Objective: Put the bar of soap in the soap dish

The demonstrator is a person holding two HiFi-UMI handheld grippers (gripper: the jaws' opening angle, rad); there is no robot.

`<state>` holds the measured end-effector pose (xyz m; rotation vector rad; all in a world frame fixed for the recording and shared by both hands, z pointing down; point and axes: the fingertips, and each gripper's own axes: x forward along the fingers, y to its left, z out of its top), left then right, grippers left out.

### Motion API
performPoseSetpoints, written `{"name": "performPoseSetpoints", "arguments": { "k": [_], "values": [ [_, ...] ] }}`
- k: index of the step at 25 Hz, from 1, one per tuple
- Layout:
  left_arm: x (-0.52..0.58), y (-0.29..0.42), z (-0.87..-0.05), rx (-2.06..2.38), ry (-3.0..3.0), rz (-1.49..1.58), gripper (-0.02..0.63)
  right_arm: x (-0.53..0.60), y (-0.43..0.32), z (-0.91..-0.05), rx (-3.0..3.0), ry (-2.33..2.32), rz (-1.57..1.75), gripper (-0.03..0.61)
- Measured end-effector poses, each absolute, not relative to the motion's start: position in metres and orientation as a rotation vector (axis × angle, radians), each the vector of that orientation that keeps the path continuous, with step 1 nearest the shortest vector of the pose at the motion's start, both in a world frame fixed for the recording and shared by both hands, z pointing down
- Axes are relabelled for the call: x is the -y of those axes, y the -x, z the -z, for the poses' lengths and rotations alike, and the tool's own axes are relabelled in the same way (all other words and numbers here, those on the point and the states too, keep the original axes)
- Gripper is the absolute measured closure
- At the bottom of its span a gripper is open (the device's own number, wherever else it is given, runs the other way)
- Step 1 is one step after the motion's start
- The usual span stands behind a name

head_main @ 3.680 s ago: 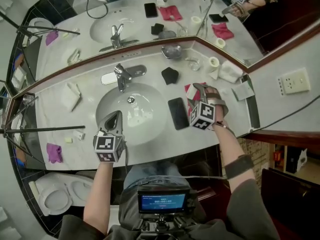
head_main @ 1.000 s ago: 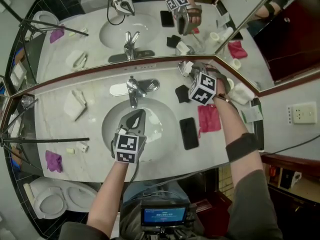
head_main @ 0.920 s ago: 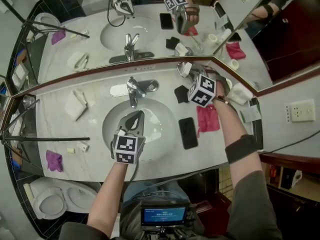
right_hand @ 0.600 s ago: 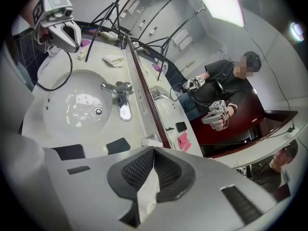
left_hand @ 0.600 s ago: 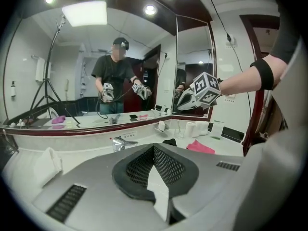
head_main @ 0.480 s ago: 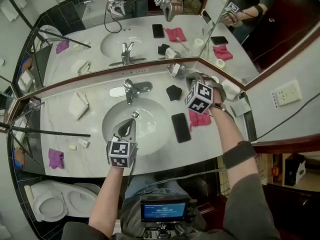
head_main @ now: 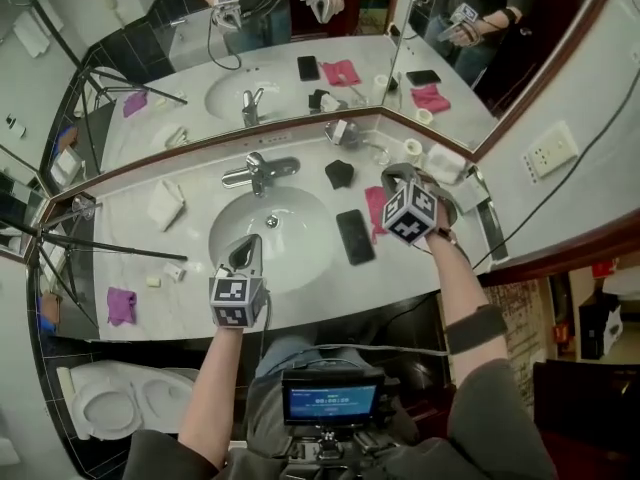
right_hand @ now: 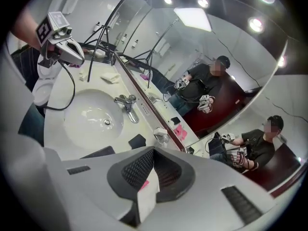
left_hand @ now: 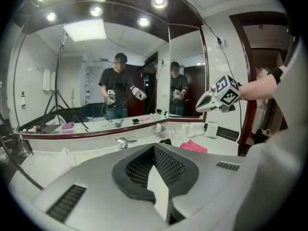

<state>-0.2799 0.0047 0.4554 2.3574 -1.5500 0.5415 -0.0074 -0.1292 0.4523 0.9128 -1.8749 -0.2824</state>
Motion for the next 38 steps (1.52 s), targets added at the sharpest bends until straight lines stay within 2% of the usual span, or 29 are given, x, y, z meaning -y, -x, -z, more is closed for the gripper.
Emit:
{"name": "performPoseSetpoints", "arguments": {
  "k": [11, 17, 38],
  "values": [
    [-0.041, 0.3, -0.454, 1.597, -2.305, -0.54, 0.614, 0.027, -0.101, -0.468, 2.008, -1.383, -0.227, 0.56],
    [-0.049, 0.296, -0.448, 1.622, -2.331, -0.542, 0.614, -0.007, -0.156, -0.496, 1.992, -1.52, -0.384, 0.56],
    [-0.055, 0.283, -0.434, 1.649, -2.325, -0.51, 0.614, -0.027, -0.18, -0.505, 2.018, -1.592, -0.506, 0.56]
  ]
}}
